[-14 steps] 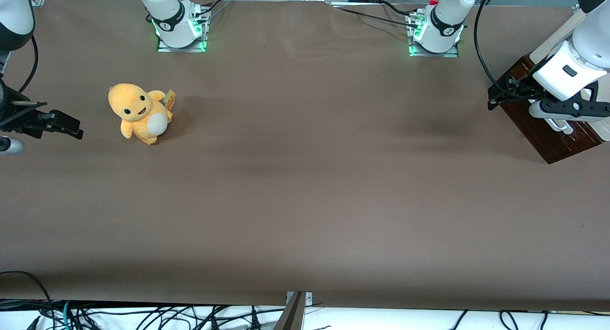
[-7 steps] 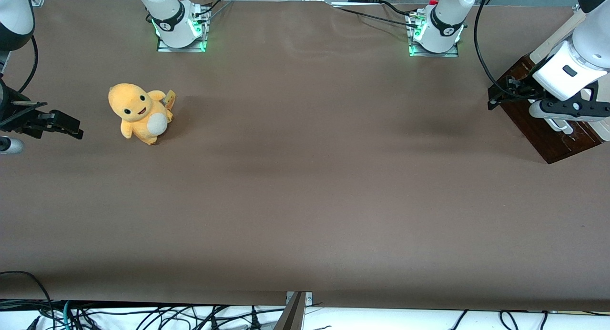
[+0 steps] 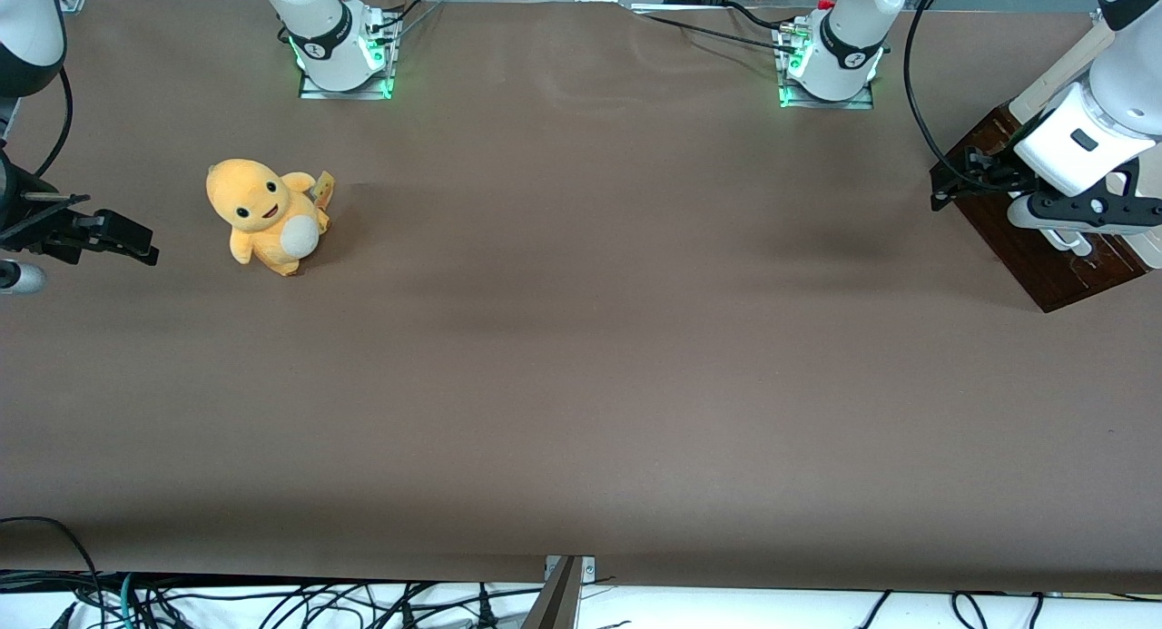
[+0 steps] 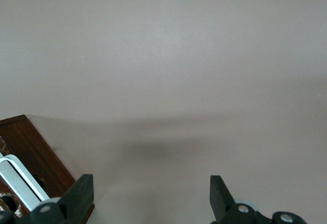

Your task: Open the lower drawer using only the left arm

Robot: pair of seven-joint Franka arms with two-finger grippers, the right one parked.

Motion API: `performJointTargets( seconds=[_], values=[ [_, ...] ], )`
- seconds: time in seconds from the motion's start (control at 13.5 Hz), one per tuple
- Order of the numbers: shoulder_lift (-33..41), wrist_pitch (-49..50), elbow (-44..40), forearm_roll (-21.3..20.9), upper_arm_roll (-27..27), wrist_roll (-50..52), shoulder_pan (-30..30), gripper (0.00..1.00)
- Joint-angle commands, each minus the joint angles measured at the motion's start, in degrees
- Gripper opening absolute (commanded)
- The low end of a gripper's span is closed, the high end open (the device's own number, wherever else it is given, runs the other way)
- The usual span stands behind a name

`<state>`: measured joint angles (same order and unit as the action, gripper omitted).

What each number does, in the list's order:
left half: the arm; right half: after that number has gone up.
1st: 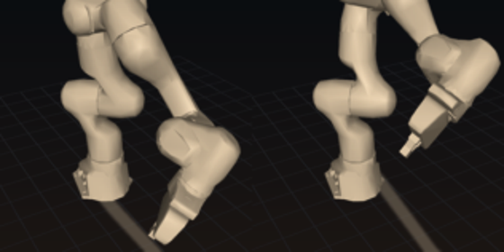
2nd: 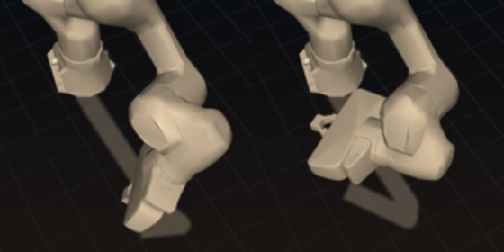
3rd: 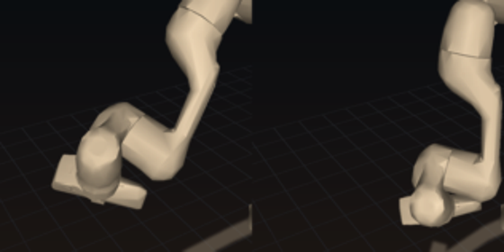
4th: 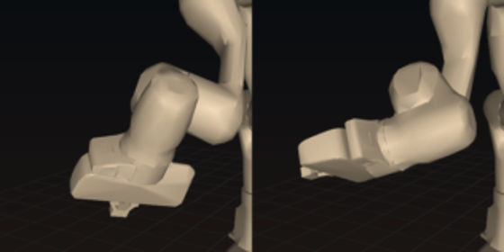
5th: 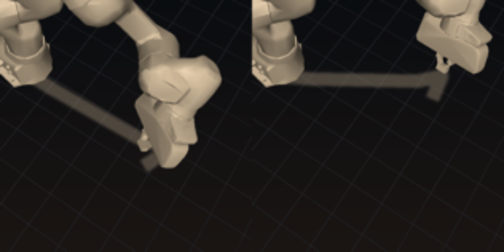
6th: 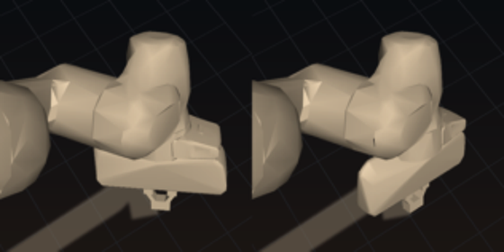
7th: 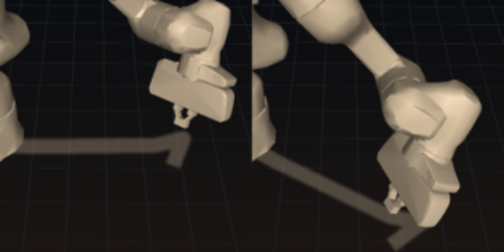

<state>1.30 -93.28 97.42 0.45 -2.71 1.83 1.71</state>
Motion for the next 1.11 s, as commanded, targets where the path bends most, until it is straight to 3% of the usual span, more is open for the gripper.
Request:
performJointTargets(
  seconds=[0.0, 0.67, 1.04],
  values=[
    [-2.6, 2.2, -3.3, -1.2, -0.1, 0.3, 0.0, 1.0],
    [-4.1, 2.4, -3.8, -1.5, -0.2, 0.5, 0.2, 1.0],
    [-5.8, 5.2, -2.8, -13.9, -0.9, 4.2, 0.7, 1.0]
  ],
)
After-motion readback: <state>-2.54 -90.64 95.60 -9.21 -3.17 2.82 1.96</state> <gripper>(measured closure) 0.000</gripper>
